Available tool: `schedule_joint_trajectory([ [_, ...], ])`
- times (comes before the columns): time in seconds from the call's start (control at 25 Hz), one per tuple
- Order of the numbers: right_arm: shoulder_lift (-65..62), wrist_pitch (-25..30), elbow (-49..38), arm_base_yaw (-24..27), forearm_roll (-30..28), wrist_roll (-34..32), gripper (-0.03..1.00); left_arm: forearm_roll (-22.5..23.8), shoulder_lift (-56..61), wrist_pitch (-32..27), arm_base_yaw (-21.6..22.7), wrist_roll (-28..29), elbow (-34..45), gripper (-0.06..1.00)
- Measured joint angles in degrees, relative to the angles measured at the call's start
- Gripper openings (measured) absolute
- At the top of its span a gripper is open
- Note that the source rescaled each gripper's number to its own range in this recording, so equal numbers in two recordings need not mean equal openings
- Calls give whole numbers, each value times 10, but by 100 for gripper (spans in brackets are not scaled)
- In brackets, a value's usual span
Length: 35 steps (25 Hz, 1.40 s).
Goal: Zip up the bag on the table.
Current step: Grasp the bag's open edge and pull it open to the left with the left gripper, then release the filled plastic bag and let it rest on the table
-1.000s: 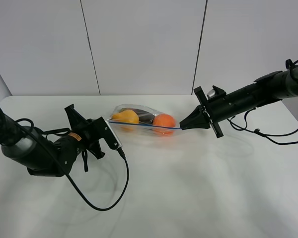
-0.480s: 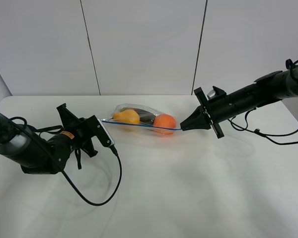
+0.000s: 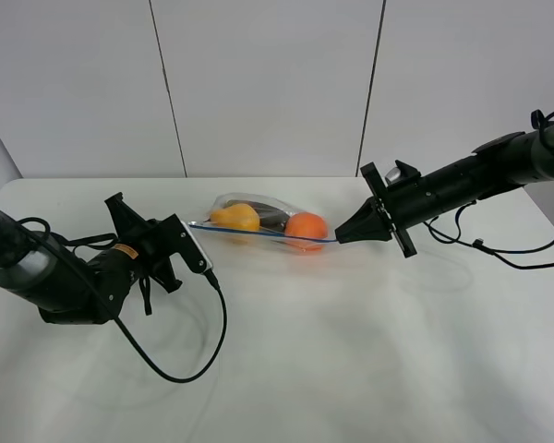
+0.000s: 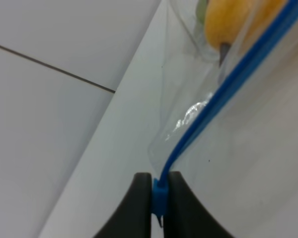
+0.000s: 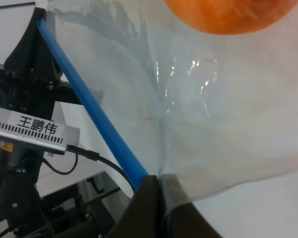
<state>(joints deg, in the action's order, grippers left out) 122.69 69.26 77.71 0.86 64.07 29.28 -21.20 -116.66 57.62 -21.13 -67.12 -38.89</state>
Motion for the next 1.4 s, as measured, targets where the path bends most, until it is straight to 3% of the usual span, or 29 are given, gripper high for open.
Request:
schedule_joint_trajectory([
  [0.08, 0, 0, 0, 0, -8, 0, 0, -10, 0, 0, 1, 21, 0, 20],
  [0.2, 0, 0, 0, 1, -11, 0, 0, -13, -1, 0, 11, 45, 0, 61],
  [0.32, 0, 0, 0, 1, -12, 0, 0, -12, -4, -1, 36, 55, 0, 88],
  [0.48, 0, 0, 0, 1, -12, 0, 0, -13, -4, -1, 85, 99, 0, 98],
  [0.72, 0, 0, 0, 1, -12, 0, 0, -9, -4, -9, 146, 287, 1, 99],
  [0.84, 0, 0, 0, 1, -12, 0, 0, 19, 7, -55, 173, 388, 1, 100],
  [1.0, 0, 0, 0, 1, -12, 0, 0, 76, 50, -194, 213, 492, -21, 100],
  [1.16, 0, 0, 0, 1, -12, 0, 0, 106, 93, -386, 237, 528, -77, 100],
  [1.4, 0, 0, 0, 1, -12, 0, 0, 112, 116, -788, 238, 538, -200, 99],
])
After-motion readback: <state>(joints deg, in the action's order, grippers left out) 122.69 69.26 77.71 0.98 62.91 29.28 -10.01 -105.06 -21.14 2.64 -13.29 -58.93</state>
